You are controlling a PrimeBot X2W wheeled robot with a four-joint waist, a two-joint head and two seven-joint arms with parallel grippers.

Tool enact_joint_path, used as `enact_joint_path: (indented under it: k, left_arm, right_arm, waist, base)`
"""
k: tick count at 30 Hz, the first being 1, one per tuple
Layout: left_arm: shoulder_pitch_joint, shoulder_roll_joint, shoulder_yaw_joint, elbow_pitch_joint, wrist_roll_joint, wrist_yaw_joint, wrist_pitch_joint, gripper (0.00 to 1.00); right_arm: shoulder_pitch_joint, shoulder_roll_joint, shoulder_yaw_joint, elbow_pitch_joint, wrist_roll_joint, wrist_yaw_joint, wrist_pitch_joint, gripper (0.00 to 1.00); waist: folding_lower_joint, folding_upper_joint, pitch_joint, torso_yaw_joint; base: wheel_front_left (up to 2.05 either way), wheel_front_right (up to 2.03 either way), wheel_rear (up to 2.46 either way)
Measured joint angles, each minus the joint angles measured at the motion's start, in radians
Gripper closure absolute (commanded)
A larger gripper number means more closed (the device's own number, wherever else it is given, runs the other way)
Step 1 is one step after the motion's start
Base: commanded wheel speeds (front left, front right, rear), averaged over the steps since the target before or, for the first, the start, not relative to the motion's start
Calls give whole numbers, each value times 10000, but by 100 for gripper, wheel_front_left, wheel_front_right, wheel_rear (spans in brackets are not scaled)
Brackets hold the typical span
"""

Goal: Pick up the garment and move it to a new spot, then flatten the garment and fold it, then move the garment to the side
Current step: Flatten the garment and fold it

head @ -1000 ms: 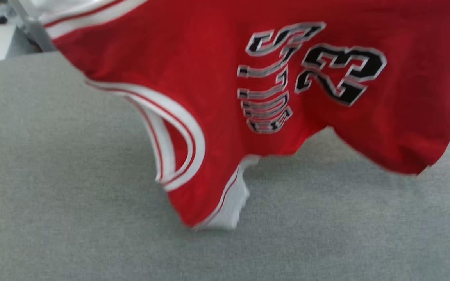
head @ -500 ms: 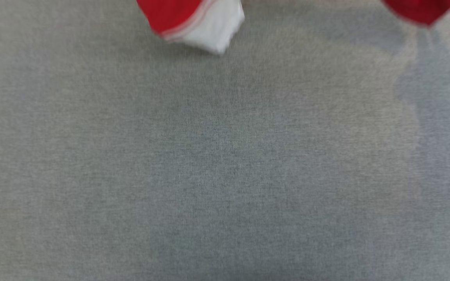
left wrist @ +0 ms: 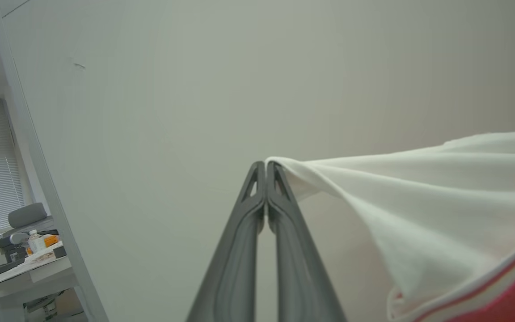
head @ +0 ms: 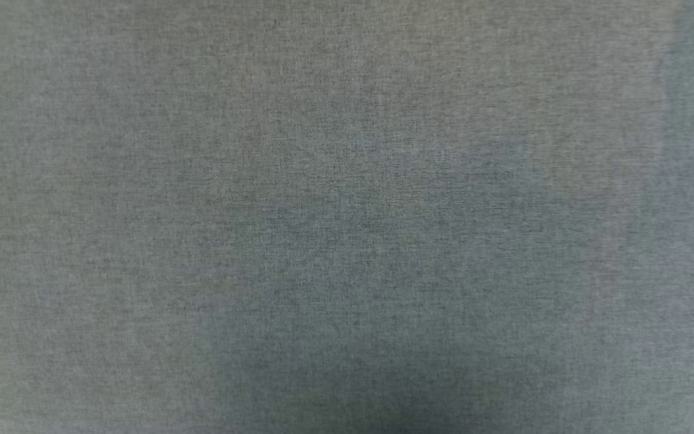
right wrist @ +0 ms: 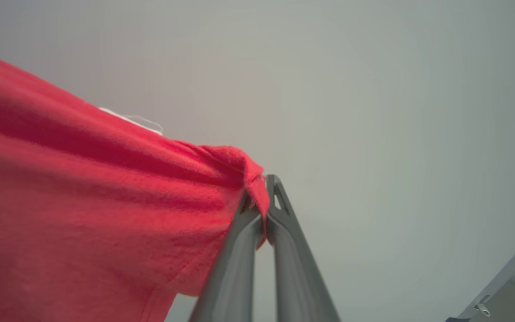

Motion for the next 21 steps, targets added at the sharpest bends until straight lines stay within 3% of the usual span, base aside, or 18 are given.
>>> enact_joint_path:
  k: [5,10,21]
  left_arm:
    - [-101,-380,-125,1129,67,-247,-646,100]
    - [712,-642,38,1045,-88,-357,-752,100]
    - [6128,-1565,608,-1248,-263,-447,-761,100]
  right_arm:
    - [-176,422,-142,1093,-514,-2,-884,100]
    - [43,598,0,1760,-606,-8,-1546,100]
    - [2773,512,1273,2736,355,-17,-2872,100]
  waist:
    - [0,0,344,136]
    - [-1,0,418,342]
    - [-3,0,-439,576]
  base:
    - [0,0,0]
    - [0,0,0]
    - [0,0,0]
